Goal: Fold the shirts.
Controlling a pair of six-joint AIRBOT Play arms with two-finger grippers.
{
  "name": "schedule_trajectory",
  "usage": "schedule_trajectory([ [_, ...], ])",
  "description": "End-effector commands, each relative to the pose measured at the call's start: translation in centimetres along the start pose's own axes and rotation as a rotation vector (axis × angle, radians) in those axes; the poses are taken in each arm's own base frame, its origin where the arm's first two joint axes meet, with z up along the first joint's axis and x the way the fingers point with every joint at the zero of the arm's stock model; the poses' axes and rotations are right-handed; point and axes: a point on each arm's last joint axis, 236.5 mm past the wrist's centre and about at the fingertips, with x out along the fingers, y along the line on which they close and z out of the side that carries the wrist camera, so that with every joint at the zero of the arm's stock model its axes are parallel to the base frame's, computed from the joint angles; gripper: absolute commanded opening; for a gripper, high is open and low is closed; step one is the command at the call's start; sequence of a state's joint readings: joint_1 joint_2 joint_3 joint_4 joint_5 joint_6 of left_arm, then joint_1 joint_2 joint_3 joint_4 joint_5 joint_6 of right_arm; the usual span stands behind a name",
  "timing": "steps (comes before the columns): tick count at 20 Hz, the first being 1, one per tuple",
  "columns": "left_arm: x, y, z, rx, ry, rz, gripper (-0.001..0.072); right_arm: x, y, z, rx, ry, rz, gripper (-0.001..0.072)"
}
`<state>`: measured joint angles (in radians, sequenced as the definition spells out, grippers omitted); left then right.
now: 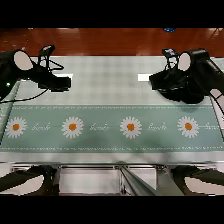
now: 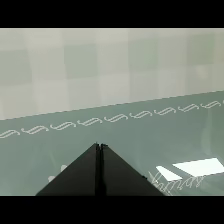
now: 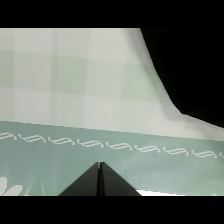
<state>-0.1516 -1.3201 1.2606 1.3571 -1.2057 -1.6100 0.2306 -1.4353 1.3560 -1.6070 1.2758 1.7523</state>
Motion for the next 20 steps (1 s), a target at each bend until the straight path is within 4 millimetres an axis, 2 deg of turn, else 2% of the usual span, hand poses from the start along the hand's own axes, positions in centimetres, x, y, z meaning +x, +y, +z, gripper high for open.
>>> schedule_trajectory([
  [1, 0.0, 0.0, 0.0, -0.001, 0.001, 0.0, 0.002, 0.0, 0.0, 0.0, 0.0, 0.002, 0.0, 0.0024],
  [14, 0.1, 0.1, 0.1, -0.001, -0.005, 0.001, 0.002, 0.0, 0.0, 0.0, -0.001, 0.001, 0.0, 0.0024],
  [17, 0.2, 0.0, 1.9, -0.002, -0.077, -0.002, 0.002, 0.0, 0.1, 0.1, 0.0, -0.003, 0.001, 0.0024],
  [20, 0.2, 0.0, 3.5, -0.004, -0.14, -0.005, 0.002, -0.1, 0.4, 2.7, -0.003, -0.113, 0.016, 0.0024],
])
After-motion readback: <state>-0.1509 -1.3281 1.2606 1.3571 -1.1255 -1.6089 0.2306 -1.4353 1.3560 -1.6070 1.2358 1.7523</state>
